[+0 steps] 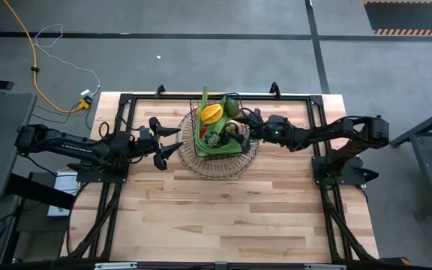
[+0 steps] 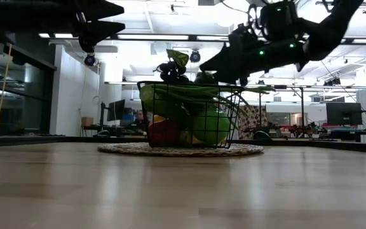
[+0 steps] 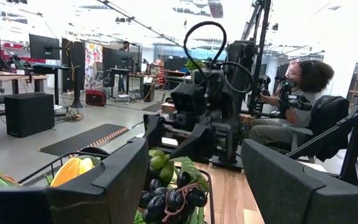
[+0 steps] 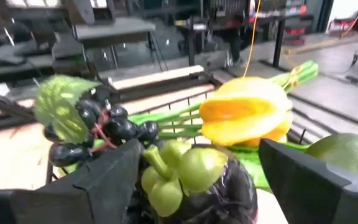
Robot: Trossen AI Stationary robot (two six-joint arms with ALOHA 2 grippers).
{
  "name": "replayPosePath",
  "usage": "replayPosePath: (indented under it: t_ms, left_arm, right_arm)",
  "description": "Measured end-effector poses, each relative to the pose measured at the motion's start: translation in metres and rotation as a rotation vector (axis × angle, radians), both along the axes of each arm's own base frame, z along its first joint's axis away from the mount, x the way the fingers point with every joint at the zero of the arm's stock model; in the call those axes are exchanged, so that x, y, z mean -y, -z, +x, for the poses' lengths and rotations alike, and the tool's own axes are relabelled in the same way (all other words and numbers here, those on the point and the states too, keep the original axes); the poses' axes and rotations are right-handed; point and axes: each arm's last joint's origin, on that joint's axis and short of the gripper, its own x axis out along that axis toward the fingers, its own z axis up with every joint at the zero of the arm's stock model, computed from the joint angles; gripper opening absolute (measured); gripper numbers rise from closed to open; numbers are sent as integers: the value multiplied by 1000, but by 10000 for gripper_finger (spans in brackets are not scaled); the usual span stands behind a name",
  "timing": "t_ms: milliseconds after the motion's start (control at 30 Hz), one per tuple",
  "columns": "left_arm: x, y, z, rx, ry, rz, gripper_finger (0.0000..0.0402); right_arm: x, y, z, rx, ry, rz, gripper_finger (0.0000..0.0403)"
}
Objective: Build produce basket
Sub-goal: Put the violet mangosteen into the black mesh basket, then return to Home Position
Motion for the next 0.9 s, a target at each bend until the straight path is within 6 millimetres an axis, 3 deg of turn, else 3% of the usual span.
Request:
replayPosePath:
  t_ms: [200, 400, 600, 900]
  left_arm:
    - [0, 0, 0, -2, 0, 0, 246]
    - [0, 0, 0, -4, 0, 0, 246]
    - [0, 3, 0, -30, 1, -3, 246]
    - [0, 3, 0, -23, 4, -9, 246]
  right_arm:
    - [4, 0, 15, -113, 2, 31, 349]
    - [3, -28, 18, -74, -39, 18, 355]
    - [-3, -46, -4, -9, -52, -35, 355]
    - [-16, -45, -53, 214, -49, -113, 355]
